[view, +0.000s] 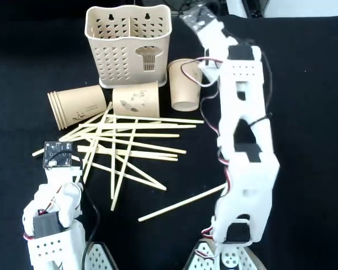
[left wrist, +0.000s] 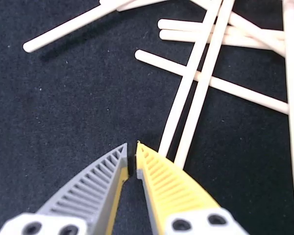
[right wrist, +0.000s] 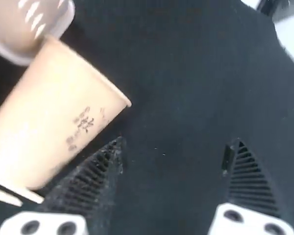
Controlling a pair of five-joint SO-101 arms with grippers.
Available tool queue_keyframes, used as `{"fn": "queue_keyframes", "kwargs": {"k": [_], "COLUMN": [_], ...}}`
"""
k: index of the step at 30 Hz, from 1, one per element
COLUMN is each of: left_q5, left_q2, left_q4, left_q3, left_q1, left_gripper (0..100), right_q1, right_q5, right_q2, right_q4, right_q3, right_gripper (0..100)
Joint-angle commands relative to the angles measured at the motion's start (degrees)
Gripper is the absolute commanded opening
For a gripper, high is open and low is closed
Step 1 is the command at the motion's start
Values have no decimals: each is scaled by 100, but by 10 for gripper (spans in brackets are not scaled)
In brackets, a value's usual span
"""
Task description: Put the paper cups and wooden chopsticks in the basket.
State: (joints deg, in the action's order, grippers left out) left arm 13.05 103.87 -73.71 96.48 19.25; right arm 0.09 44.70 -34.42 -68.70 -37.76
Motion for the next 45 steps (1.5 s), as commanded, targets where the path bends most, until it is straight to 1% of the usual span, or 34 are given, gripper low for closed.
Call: {"fn": "queue_keyframes", "kwargs": {"k": [1, 3, 6, 11, 14, 16, 19, 22, 24, 28, 33, 35, 39, 42, 45], "left_q5": [35, 35, 35, 35, 35, 35, 35, 35, 35, 35, 35, 35, 35, 35, 35], "left_q2": [26, 26, 26, 26, 26, 26, 26, 26, 26, 26, 26, 26, 26, 26, 26], "left_q4": [79, 79, 79, 79, 79, 79, 79, 79, 79, 79, 88, 88, 88, 88, 88], "left_q3": [84, 84, 84, 84, 84, 84, 84, 84, 84, 84, 84, 84, 84, 84, 84], "left_q1": [-13, -13, -13, -13, -13, -13, -13, -13, -13, -13, -13, -13, -13, -13, -13], "left_gripper": [52, 52, 52, 52, 52, 52, 52, 52, 52, 52, 52, 52, 52, 52, 52], "right_q1": [-273, -396, -466, -563, -563, -563, -615, -668, -659, -510, -492, -536, -598, -624, -615], "right_q5": [932, 1116, 1134, 1108, 923, 958, 1002, 1266, 1292, 1275, 1301, 1495, 1591, 1908, 1934], "right_q2": [-224, -497, -1033, -2026, -2554, -2809, -3037, -3196, -3275, -3310, -3301, -3327, -3266, -3204, -3046], "right_q4": [-756, -967, -985, -976, -1037, -1327, -2110, -2936, -3253, -3253, -3253, -3165, -3095, -3121, -3121], "right_q3": [-1305, -1798, -2352, -3187, -3767, -4092, -4637, -5112, -5367, -5446, -5499, -5648, -5798, -5798, -5807], "right_gripper": [328, 328, 328, 328, 328, 328, 328, 328, 328, 328, 328, 328, 330, 329, 329]}}
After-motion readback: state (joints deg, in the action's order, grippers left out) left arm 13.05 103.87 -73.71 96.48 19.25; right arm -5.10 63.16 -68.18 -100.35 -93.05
